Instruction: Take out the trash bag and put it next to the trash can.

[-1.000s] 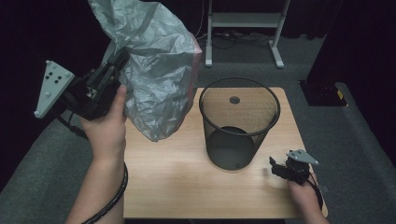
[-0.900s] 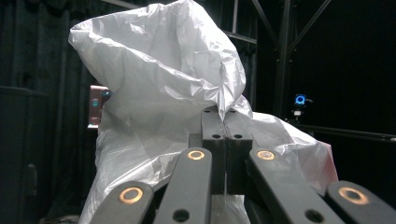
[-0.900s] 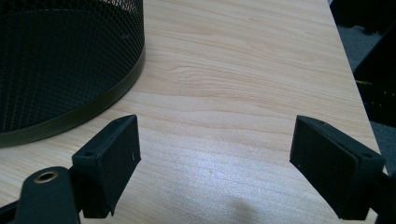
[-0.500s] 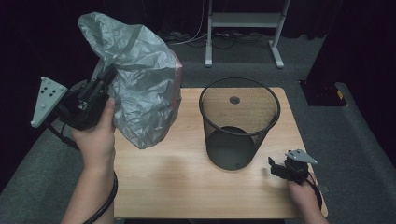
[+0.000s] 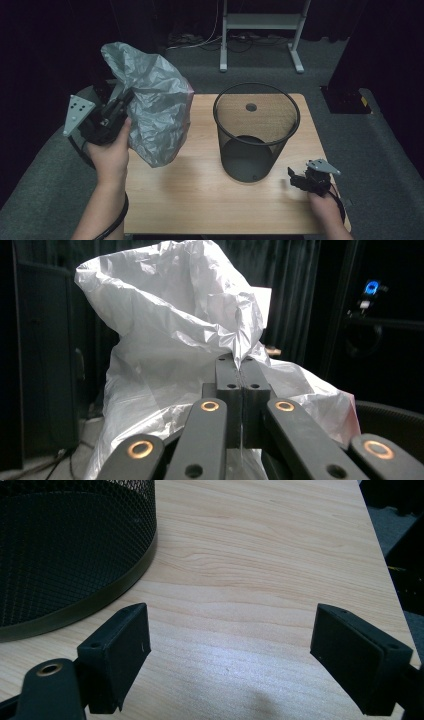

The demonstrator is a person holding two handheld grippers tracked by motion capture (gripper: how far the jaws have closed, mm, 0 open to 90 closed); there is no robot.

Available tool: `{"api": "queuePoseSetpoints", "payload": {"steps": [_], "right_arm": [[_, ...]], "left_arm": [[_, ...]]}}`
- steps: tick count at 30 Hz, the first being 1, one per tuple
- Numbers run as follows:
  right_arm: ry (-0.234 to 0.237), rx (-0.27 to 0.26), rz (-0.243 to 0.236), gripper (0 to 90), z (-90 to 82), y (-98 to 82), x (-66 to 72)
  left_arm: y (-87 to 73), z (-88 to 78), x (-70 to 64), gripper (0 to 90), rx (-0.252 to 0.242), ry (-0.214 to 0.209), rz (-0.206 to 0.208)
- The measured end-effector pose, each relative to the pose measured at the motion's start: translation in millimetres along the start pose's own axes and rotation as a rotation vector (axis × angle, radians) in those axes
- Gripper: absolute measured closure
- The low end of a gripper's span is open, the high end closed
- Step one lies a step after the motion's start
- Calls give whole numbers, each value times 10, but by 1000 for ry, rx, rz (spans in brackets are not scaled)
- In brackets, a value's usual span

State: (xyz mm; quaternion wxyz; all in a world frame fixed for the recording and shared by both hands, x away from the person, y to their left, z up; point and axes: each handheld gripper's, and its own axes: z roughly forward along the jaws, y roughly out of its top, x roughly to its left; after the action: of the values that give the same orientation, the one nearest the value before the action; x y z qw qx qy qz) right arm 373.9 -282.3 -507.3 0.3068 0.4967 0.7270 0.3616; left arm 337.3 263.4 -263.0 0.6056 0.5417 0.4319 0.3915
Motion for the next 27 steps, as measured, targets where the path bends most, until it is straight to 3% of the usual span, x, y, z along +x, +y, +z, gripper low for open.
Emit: {"api": "queuePoseSetpoints", "payload": {"steps": [10, 18, 23, 27], "right_arm": [[1, -19, 2, 157, 17, 50, 0], [14, -35, 18, 158, 45, 109, 20], [21, -49, 12, 158, 56, 145, 42], [25, -54, 16, 158, 54, 154, 34]], "left_arm": [[-277, 184, 73, 897, 118, 40, 7], [-353, 357, 155, 897, 222, 100, 77], [-329, 465, 210, 897, 240, 141, 97], [-384, 626, 116, 897, 251, 137, 129]]}}
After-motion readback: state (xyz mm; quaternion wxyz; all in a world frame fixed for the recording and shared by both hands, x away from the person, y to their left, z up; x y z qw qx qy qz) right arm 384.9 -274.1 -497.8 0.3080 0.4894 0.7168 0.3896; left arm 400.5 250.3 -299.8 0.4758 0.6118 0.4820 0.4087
